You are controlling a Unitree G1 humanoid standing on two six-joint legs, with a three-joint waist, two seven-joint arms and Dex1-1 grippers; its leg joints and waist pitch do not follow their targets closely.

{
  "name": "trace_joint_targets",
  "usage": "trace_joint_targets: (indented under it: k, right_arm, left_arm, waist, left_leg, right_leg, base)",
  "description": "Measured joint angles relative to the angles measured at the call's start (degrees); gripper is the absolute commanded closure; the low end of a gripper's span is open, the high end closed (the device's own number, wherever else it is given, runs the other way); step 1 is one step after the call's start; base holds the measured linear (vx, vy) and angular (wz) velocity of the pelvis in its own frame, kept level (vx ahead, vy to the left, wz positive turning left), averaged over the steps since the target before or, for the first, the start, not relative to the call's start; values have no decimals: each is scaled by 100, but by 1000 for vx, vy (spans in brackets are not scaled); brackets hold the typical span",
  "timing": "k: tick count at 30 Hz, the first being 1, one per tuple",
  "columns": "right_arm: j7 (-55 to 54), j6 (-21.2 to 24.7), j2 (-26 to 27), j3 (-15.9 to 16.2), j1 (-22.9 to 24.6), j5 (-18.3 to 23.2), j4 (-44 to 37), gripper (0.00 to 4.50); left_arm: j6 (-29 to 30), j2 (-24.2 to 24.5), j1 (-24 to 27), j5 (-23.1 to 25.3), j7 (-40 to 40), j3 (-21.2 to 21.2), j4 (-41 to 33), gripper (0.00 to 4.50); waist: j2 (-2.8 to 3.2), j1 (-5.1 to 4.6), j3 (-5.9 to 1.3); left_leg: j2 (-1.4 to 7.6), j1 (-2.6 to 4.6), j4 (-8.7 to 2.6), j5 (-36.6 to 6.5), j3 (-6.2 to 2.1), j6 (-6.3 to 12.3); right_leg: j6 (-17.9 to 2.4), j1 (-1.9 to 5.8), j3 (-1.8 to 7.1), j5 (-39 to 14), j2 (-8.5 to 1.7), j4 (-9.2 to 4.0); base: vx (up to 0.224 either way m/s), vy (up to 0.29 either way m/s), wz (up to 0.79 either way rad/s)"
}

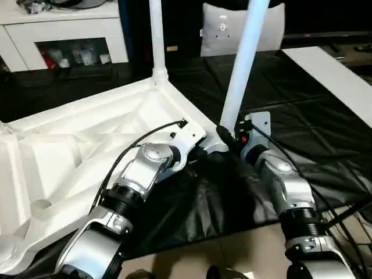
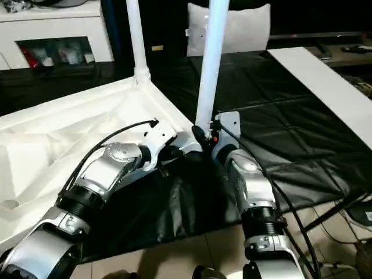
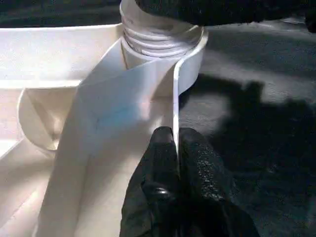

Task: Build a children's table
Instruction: Rotate leg to tighten

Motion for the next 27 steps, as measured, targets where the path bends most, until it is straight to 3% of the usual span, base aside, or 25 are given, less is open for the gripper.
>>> trace_joint_targets:
  k: [3,7,16,22,27]
  right_arm:
    - [179,-139,-161,58,92,1,-7,109]
    - [1048,-236,-670,214,157,42,-9,80]
    - [3635,-120,-2070,528,342,518,-396,4]
    - [4710,-117,-2334,872,332,594,-473,4]
    - [5386,-309,-2451,1112,278,662,-466,54]
  left_arm:
    - [-43,72,-5,-4,-93,-9,-104,450]
    - [-191,268,9,-13,-379,-48,-144,450]
    - [-1010,1133,309,-174,-1779,-315,-365,450]
    - [-1544,1609,397,-322,-2932,-557,-474,450]
    - [-2039,1970,490,-409,-3769,-816,-639,450]
  waist:
    - [2,51,-1]
    - [4,67,1]
    - [6,126,4]
    - [1,284,5]
    - [-2,399,3]
  left_leg:
    - [2,-60,-2,15,2,22]
    - [8,-85,11,17,5,24]
    - [17,-61,31,17,3,22]
    - [17,-47,36,13,4,10]
    - [17,-45,37,13,6,9]
  right_leg:
    - [-14,-93,6,-37,-1,80]
    - [-34,-145,5,-57,0,135]
    - [-8,-121,4,-80,2,155]
    - [-3,-98,5,-84,-2,153]
    - [-7,-93,6,-84,-6,154]
  base:
    - [0,0,0]
    - [0,0,0]
    - [0,0,0]
    - [0,0,0]
    - [0,0,0]
